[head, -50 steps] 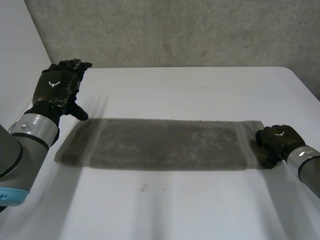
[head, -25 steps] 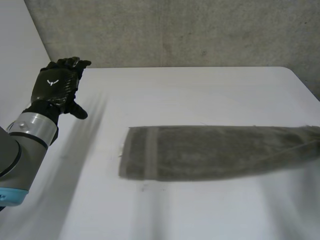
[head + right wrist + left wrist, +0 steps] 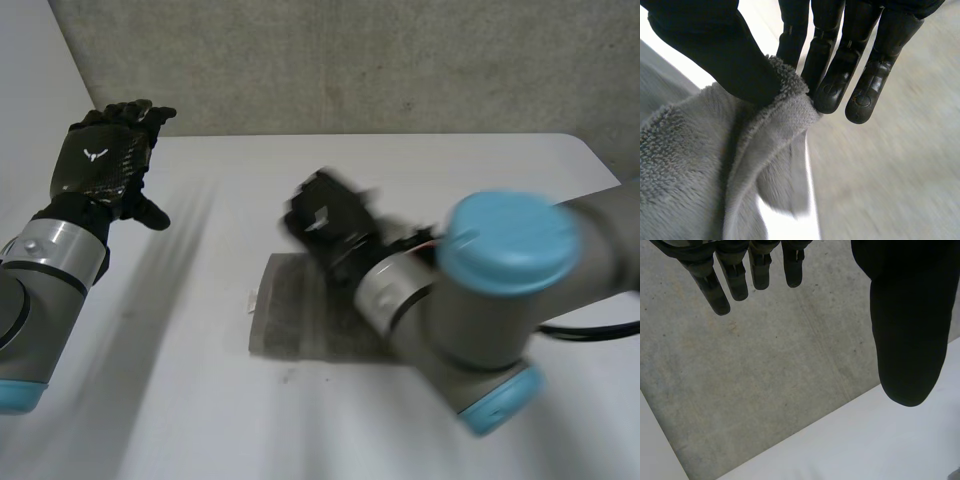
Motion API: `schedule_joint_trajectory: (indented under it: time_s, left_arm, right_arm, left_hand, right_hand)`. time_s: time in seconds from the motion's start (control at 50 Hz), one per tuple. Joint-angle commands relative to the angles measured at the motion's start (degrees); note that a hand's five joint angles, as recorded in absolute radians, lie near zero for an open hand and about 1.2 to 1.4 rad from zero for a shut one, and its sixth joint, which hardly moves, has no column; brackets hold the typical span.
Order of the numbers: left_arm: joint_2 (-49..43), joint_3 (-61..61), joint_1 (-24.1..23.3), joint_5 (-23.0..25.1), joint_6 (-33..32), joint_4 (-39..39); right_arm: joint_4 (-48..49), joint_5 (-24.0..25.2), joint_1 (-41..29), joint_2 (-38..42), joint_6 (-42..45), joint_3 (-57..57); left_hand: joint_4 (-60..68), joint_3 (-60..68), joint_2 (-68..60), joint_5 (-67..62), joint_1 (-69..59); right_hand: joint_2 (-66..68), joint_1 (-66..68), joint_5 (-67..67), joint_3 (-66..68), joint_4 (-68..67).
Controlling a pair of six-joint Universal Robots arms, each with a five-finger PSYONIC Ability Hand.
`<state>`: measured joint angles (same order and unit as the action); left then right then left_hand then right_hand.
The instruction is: Fold the laundry
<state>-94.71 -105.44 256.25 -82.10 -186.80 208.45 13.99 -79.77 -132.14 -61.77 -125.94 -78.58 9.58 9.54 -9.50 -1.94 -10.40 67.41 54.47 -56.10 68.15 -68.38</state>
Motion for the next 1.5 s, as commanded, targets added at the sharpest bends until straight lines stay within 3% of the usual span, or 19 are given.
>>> schedule_joint_trajectory:
  time_s: [0.02, 0.08, 0.1, 0.12, 0.14, 0.16, 0.3, 0.5, 0.6, 0.72, 0.82, 0.84, 0.88, 0.96, 1.12, 1.18, 1.22, 1.34, 1.5]
  left_arm:
    - [0.23, -0.3, -0.4, 0.01, -0.05, -0.07]
    - [0.14, -0.47, -0.49, 0.01, -0.05, -0.07]
    - [0.14, -0.73, -0.58, 0.1, -0.05, 0.02]
    - [0.05, -0.74, -0.58, 0.1, -0.14, 0.02]
    - [0.05, -0.74, -0.58, 0.1, -0.14, 0.02]
    - [-0.03, -0.91, -0.58, 0.1, -0.14, 0.02]
    - [-0.83, -1.35, -1.9, 0.28, -0.32, 0.02]
    - [-4.96, -1.44, -5.94, 0.63, -0.58, 0.2]
    - [-12.85, 0.75, -11.02, 0.45, -1.19, 0.29]
    - [-17.44, 2.43, -12.53, 0.28, -3.22, 0.2]
    - [-18.32, 2.61, -12.71, 0.19, -5.15, 0.2]
    - [-18.32, 2.6, -12.71, 0.19, -5.15, 0.2]
    - [-17.88, 2.08, -12.71, 0.19, -5.15, 0.2]
    - [-17.44, 1.73, -12.79, 0.01, -5.15, 0.11]
    - [-16.3, 1.55, -12.88, -0.51, -5.06, -0.24]
    - [-15.33, 1.55, -12.71, -1.83, -4.8, -0.42]
    - [-14.02, 1.55, -12.18, -3.5, -4.63, -0.59]
    - [-11.81, 0.67, -11.04, -5.52, -4.54, -0.59]
    - [-7.6, 0.32, -8.84, -6.84, -3.05, -0.77]
  right_arm:
    - [-0.1, 0.76, -8.57, 12.55, 0.17, 6.51]
    - [-0.46, -0.3, -9.63, 15.98, 0.25, 6.69]
    - [-0.72, -1.34, -9.89, 16.59, 0.25, 6.6]
    - [-0.89, -2.92, -9.89, 16.6, 0.17, 6.42]
    - [-0.89, -2.93, -9.89, 16.6, 0.17, 6.42]
    - [-1.16, -4.85, -9.81, 16.08, -0.35, 6.34]
    - [-1.42, -8.29, -8.14, 7.19, -6.42, 3.26]
    - [-7.3, -7.51, 7.31, -5.54, -29.43, -11.4]
    - [-8.02, -4.88, 14.69, -6.69, -30.95, -19.22]
    - [-5.82, -1.61, 19.99, -6.96, -31.83, -24.6]
    - [-0.2, -1.26, 23.41, -6.17, -32.0, -27.68]
    - [-0.19, -1.26, 23.42, -6.17, -32.0, -27.68]
    - [0.59, -1.44, 24.73, -5.55, -32.0, -27.94]
    - [1.91, -1.53, 25.35, -6.07, -31.83, -27.25]
    - [2.8, -3.11, 22.01, -10.3, -29.01, -18.28]
    - [0.78, -3.28, 14.54, -9.68, -28.4, -11.95]
    - [-1.24, -3.11, 7.11, -5.48, -27.26, -5.82]
    - [-3.18, -1.01, -3.28, 3.48, -22.25, 1.14]
    - [-3.71, 2.16, -6.55, 10.27, -23.03, 2.29]
  left_hand:
    - [0.42, 0.46, -0.5, 1.94, 0.4]
    - [0.42, 0.46, -0.5, 1.94, 0.4]
    - [0.42, 0.46, -0.5, 1.94, 0.4]
    - [0.42, 0.46, -0.5, 1.94, 0.4]
    - [0.42, 0.46, -0.5, 1.94, 0.4]
    - [0.42, 0.46, -0.5, 1.94, 0.4]
    - [0.42, 0.46, -0.5, 1.94, 0.4]
    - [0.42, 0.46, -0.5, 1.94, 0.4]
    - [0.42, 0.46, -0.5, 1.94, 0.4]
    - [0.42, 0.46, -0.5, 1.94, 0.4]
    - [0.42, 0.46, -0.5, 1.94, 0.4]
    - [0.42, 0.46, -0.5, 1.94, 0.4]
    - [0.42, 0.46, -0.5, 1.94, 0.4]
    - [0.42, 0.46, -0.5, 1.94, 0.4]
    - [0.42, 0.46, -0.5, 1.94, 0.4]
    - [0.42, 0.46, -0.5, 1.94, 0.4]
    - [0.42, 0.46, -0.5, 1.94, 0.4]
    - [0.42, 0.46, -0.5, 1.94, 0.4]
    - [0.42, 0.46, -0.5, 1.94, 0.4]
  right_hand:
    - [12.59, 25.53, -13.9, 11.85, -11.62]
    - [12.59, 25.53, -13.9, 11.85, -11.62]
    - [-7.0, 5.94, 5.69, -7.75, 7.97]
    - [-41.83, -28.89, 40.53, -42.58, 42.8]
    - [-42.18, -29.24, 40.87, -42.93, 43.15]
    - [-57.41, -44.47, 56.1, -58.15, 58.38]
    - [-57.41, -44.47, 56.1, -58.15, 58.38]
    - [-57.41, -44.47, 56.1, -58.15, 58.38]
    - [-57.41, -44.47, 56.1, -58.15, 58.38]
    - [-57.32, -44.38, 56.02, -58.07, 58.29]
    - [-19.08, -6.13, 17.77, -19.82, 20.05]
    - [-18.97, -6.03, 17.67, -19.72, 19.94]
    - [9.12, 22.06, -10.42, 8.37, -8.15]
    - [12.59, 25.53, -13.9, 11.85, -11.62]
    - [12.59, 25.53, -13.9, 11.85, -11.62]
    - [12.59, 25.53, -13.9, 11.85, -11.62]
    - [12.59, 25.53, -13.9, 11.85, -11.62]
    - [12.59, 25.53, -13.9, 11.85, -11.62]
    - [6.16, 19.1, -7.46, 5.41, -5.19]
